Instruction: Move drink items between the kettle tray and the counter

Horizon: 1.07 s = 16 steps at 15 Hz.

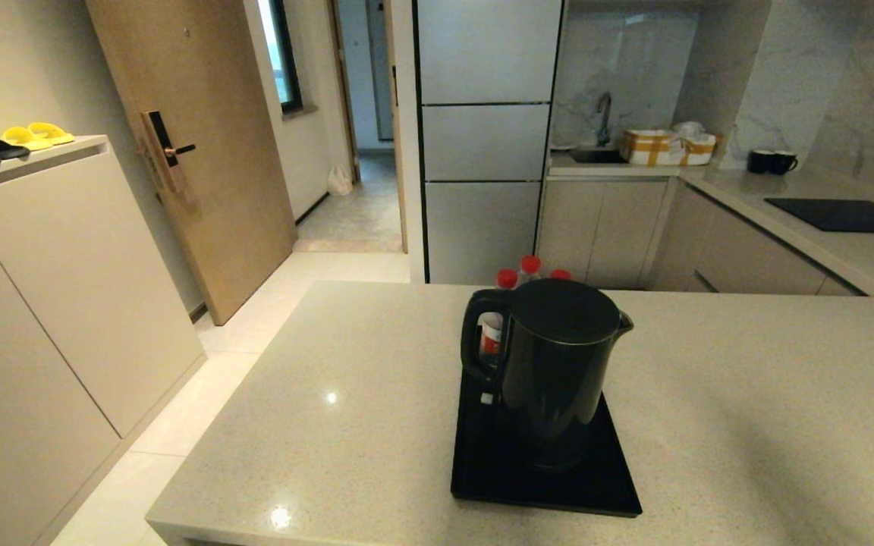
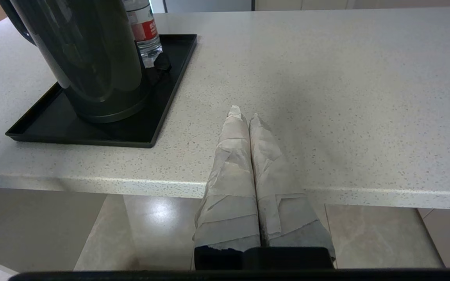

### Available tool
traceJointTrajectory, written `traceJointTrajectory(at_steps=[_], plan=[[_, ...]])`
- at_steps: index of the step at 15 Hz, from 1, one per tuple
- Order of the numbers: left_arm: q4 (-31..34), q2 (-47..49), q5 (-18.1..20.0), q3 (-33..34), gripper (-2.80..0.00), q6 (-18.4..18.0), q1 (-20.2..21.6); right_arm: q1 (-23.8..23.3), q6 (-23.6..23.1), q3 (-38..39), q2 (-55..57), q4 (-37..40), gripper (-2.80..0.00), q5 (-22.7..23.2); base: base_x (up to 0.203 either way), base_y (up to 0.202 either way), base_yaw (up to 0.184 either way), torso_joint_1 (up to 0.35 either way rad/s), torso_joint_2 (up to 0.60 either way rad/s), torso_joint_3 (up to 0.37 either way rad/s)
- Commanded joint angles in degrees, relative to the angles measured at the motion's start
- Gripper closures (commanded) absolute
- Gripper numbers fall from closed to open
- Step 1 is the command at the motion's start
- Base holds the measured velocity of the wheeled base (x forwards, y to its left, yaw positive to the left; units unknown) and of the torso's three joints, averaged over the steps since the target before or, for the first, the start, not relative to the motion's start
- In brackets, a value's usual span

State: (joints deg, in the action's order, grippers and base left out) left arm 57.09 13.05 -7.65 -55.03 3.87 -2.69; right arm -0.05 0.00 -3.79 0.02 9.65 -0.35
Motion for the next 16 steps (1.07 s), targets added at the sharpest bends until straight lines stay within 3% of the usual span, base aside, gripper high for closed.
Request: traceJointTrajectory(at_steps=[1, 4, 7, 9, 12, 16], plan=[[-0.1, -12.9, 5.2, 5.9, 0.00, -1.2, 1.7, 0.0, 0.0, 0.0, 0.0, 0.0, 0.00, 0.0, 0.000, 0.000, 0.000, 0.000, 0.00, 0.000], [-10.9, -13.3, 8.7, 21.1, 0.00, -1.7, 2.2, 0.0, 0.0, 0.0, 0.0, 0.0, 0.00, 0.0, 0.000, 0.000, 0.000, 0.000, 0.00, 0.000], [-38.1, -13.2, 8.8, 44.6, 0.00, -3.3, 2.3, 0.0, 0.0, 0.0, 0.0, 0.0, 0.00, 0.0, 0.000, 0.000, 0.000, 0.000, 0.00, 0.000], [-45.4, -13.2, 8.2, 53.8, 0.00, -3.4, 2.4, 0.0, 0.0, 0.0, 0.0, 0.0, 0.00, 0.0, 0.000, 0.000, 0.000, 0.000, 0.00, 0.000], [-56.2, -13.0, 7.4, 54.7, 0.00, -4.5, 2.5, 0.0, 0.0, 0.0, 0.0, 0.0, 0.00, 0.0, 0.000, 0.000, 0.000, 0.000, 0.00, 0.000], [-54.5, -13.0, 8.0, 54.9, 0.00, -8.6, 2.4, 0.0, 0.0, 0.0, 0.0, 0.0, 0.00, 0.0, 0.000, 0.000, 0.000, 0.000, 0.00, 0.000]])
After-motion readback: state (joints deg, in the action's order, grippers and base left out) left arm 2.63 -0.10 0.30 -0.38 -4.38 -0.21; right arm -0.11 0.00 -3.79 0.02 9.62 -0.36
